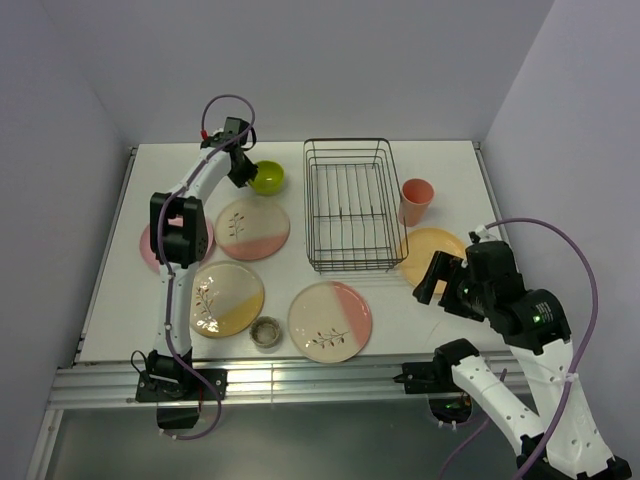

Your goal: Load the mixed dishes into the dish rack

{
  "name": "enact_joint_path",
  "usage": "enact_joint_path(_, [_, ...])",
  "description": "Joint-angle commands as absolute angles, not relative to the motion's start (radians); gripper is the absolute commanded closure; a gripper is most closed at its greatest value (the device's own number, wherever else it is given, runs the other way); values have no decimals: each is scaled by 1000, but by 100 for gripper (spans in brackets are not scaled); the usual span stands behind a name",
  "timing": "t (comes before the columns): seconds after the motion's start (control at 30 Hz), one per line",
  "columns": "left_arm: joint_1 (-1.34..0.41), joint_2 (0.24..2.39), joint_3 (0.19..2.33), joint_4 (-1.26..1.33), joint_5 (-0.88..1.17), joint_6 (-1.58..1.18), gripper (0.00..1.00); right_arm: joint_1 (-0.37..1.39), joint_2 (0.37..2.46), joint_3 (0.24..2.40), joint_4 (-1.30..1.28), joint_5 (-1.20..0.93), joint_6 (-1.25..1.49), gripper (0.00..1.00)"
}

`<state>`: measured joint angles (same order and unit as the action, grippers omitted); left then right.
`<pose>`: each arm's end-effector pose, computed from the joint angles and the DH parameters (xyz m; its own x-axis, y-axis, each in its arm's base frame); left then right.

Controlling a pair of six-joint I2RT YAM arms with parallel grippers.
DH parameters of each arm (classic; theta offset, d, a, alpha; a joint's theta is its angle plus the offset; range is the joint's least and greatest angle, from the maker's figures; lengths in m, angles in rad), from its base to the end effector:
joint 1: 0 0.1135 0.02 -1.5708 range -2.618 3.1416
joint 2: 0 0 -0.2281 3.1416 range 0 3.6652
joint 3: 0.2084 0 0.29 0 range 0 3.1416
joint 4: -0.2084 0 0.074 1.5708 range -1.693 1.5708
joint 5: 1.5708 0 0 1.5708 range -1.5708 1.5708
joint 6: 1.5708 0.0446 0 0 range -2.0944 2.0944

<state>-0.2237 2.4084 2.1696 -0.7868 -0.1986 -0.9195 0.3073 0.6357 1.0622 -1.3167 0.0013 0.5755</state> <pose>0.5289 -0.1113 0.1567 -0.5990 -0.6633 -0.4485 -0.5917 0.7441 -0.3102 0.1378 0.0437 0.3288 -0.7857 0.3217 -0.5284 0.1501 0.9278 0.3416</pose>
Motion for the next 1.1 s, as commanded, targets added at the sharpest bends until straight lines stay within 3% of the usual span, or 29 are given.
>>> enact_joint_path(0.0, [-225,2379,2175,-716,-189,-923,70,307,624,1085,-1331,31,586,4])
enact_joint_path(0.03, [-224,2372,2169,-712,-184,-925,88,307,623,1074,-1328,31,586,4])
enact_joint_path(0.1, [-222,2359,2168,-707,-170,-919,100,307,627,1065,-1315,22,580,4])
enact_joint_path(0.27, [-221,2287,2131,-727,-169,-899,100,307,675,1066,-1296,46,581,3])
enact_joint_path(0.53, [-210,2001,1953,-709,-89,-862,100,307,755,1124,-1237,49,516,1])
enact_joint_path(0.83, [-238,1565,1430,-347,578,-959,100,307,811,1157,-1103,-203,474,1])
enact_joint_path(0.93, [-288,1438,1270,-209,701,-1043,100,307,837,1184,-1036,-314,497,1])
enact_joint_path(1.07, [-371,1280,1172,-224,661,-1065,100,307,859,1209,-895,-545,577,0])
